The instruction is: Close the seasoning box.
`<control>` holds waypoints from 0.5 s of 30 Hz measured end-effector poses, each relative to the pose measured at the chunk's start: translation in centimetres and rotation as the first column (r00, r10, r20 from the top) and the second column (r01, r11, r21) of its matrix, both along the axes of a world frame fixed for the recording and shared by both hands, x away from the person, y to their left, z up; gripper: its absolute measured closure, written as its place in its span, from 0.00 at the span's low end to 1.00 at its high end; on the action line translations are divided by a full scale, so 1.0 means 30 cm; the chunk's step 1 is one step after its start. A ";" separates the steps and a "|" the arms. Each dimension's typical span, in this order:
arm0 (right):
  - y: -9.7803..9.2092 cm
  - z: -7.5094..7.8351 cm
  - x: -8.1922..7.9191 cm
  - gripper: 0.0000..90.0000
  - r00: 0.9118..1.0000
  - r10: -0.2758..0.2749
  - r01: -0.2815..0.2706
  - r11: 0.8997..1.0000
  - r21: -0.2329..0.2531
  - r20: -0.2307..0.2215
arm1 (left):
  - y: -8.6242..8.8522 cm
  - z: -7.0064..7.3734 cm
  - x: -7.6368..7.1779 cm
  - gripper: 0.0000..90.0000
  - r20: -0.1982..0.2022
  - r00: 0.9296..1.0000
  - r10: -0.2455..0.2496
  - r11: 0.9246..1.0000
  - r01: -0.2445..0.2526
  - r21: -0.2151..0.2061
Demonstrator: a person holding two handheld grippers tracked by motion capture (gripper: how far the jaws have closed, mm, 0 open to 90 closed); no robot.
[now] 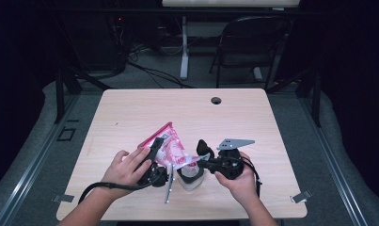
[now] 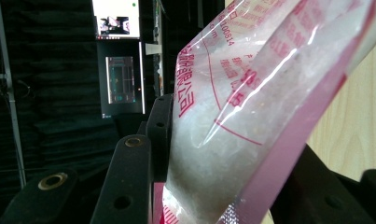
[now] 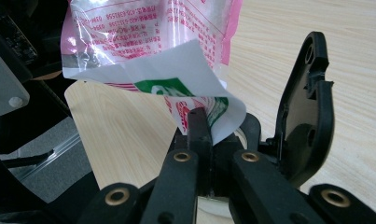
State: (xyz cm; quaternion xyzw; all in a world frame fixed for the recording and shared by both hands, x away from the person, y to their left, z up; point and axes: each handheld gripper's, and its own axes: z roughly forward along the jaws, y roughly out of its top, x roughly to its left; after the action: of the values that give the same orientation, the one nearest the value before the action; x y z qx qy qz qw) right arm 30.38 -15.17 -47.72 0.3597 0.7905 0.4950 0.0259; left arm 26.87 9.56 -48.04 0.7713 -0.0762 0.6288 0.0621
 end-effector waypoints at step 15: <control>-0.005 0.003 -0.001 1.00 1.000 -0.004 0.004 1.000 0.000 0.003 | -0.009 0.017 0.003 0.71 0.001 1.000 -0.006 1.000 0.006 0.020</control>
State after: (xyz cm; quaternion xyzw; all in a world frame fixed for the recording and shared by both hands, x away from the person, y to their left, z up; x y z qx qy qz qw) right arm 30.34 -15.33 -47.63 0.3604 0.7897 0.4957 0.0281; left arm 26.96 9.28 -47.54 0.7713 -0.0850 0.6282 0.0561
